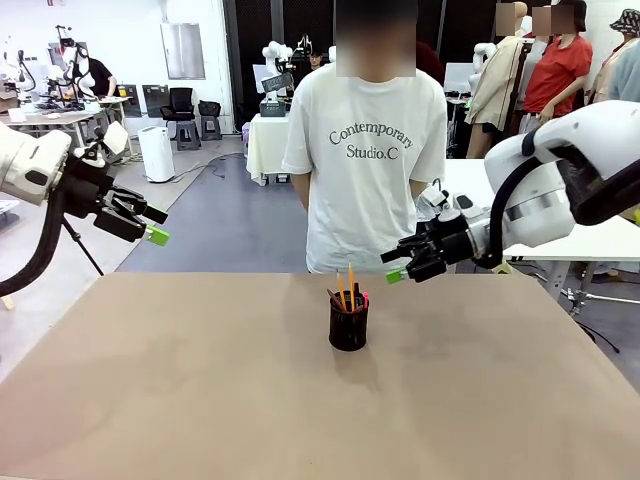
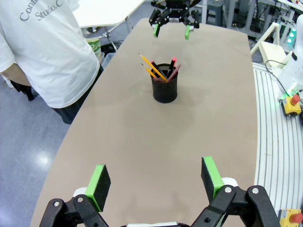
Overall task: Place the pens into the pen holder.
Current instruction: Pick up a writing instrument from the table and place it into the Pen holder.
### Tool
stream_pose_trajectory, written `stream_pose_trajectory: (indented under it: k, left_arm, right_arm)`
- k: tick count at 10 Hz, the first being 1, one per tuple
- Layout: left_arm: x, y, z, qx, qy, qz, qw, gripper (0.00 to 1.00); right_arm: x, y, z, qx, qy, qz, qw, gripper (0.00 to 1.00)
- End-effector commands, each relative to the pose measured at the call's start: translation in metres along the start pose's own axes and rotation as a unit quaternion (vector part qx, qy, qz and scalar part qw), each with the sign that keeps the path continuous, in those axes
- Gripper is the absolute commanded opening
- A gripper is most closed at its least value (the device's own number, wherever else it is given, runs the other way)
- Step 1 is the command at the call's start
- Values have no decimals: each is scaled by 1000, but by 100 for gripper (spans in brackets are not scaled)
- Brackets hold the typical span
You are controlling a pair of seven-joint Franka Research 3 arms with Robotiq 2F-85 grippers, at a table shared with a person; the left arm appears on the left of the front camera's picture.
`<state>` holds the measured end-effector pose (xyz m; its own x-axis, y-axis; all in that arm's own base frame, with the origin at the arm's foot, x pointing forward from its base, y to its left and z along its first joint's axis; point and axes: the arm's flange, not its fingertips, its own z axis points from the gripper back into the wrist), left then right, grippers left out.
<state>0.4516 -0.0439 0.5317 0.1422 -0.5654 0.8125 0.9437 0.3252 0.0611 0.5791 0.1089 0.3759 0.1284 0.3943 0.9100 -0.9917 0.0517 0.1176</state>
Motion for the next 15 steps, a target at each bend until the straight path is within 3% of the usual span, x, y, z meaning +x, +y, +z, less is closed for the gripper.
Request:
stream_pose_trajectory:
  k: [1, 3, 6, 10, 15]
  left_arm:
    - [0, 0, 2, 2, -1, 1, 1000, 100]
    - [0, 0, 2, 2, -1, 1, 1000, 100]
    - [0, 0, 2, 2, -1, 1, 1000, 100]
    - [0, 0, 2, 2, -1, 1, 1000, 100]
    - [0, 0, 2, 2, -1, 1, 1000, 100]
  right_arm:
    - [21, 8, 26, -4, 57, -8, 998, 100]
    - [42, 1, 58, 10, 72, -19, 997, 100]
    - [70, -7, 104, -23, 131, -24, 991, 100]
    - [98, -24, 155, -104, 172, -44, 979, 100]
    - [123, -11, 198, -152, 168, -40, 973, 100]
